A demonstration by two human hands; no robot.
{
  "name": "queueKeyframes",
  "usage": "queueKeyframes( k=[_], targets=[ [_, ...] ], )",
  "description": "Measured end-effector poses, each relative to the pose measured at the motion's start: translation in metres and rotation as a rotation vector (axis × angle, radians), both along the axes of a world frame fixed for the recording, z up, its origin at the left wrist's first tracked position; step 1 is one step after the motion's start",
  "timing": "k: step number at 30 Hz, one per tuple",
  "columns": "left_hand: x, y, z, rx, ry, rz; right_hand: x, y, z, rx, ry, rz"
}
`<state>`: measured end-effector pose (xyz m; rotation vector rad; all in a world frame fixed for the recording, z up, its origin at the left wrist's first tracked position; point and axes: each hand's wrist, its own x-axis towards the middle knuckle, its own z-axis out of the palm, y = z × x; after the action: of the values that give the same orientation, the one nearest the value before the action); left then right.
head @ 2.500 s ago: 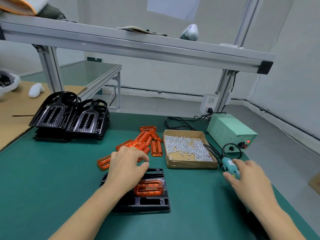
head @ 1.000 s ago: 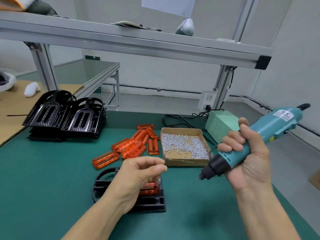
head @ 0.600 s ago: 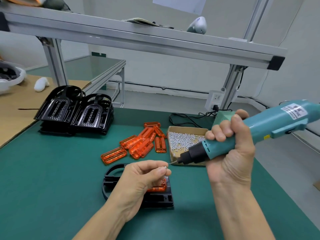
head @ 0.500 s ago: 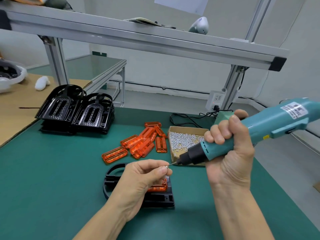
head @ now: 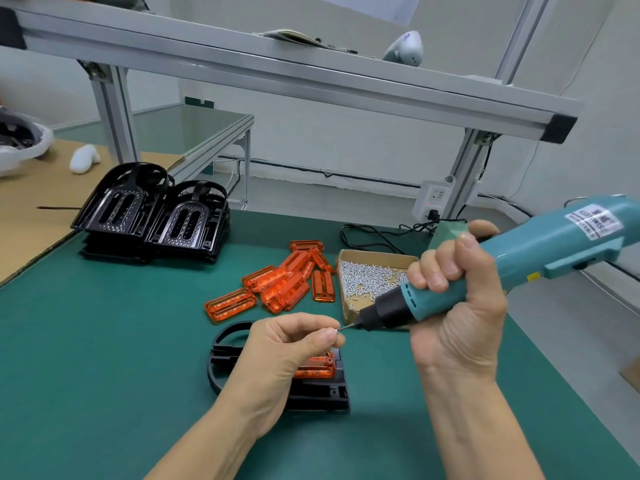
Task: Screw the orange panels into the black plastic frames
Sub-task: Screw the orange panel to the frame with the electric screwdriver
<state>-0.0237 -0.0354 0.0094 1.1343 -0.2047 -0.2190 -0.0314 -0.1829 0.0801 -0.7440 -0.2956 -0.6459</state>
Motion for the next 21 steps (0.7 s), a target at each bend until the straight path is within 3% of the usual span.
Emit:
queueKeyframes(
  k=[6, 10, 21],
  targets=[
    [0.001, 0.001, -0.002, 0.048, -0.070, 0.046, 0.001, 0.008, -0.002, 0.018, -0.007, -0.047],
    [0.003, 0.002, -0.004, -0.027, -0.027, 0.040, 0.006, 0.011, -0.003, 0.081, 0.000, -0.076],
    [0.008, 0.011, -0.002, 0.189, -0.108, 0.013, 0.015, 0.002, -0.010, 0.013, 0.047, -0.043]
  ],
)
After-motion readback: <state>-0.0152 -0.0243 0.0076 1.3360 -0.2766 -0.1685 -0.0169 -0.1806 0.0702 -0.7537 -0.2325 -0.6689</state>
